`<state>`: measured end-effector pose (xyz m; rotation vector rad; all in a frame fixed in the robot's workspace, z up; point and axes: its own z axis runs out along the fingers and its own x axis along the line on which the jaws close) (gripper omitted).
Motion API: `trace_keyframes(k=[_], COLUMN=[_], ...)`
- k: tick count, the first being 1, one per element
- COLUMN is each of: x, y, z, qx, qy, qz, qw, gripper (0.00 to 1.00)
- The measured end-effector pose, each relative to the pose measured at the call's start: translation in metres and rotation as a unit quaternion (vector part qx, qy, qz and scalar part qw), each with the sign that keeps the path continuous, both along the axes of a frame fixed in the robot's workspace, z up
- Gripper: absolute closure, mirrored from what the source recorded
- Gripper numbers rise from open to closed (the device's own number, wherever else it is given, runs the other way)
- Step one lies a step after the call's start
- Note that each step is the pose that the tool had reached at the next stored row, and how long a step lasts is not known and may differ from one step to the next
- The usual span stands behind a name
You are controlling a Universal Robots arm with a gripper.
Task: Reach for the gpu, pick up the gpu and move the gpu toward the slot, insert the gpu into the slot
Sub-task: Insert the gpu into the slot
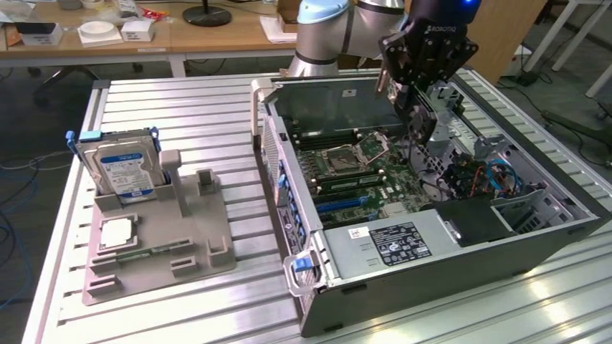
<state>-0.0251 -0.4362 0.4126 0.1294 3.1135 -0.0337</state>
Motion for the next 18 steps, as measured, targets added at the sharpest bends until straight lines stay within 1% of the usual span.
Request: trace_keyframes(k=[5,9,12,18], x=[0.0000,-0.0001,-0.0001,-0.0001], y=[0.0000,0.0000,0.0000,0.0000], z=[-0.0002,-0.0007,-0.0013,-0.0016], qx=[0.0000,0.0000,0.0000,0.0000], qy=[0.0000,0.0000,0.0000,0.0000], qz=[-0.015,-0.044,-0.071,-0.116], qw=[0.9999,0.9990,0.9975,0.9932], gripper=[0.74,0.74,0.74,0.74])
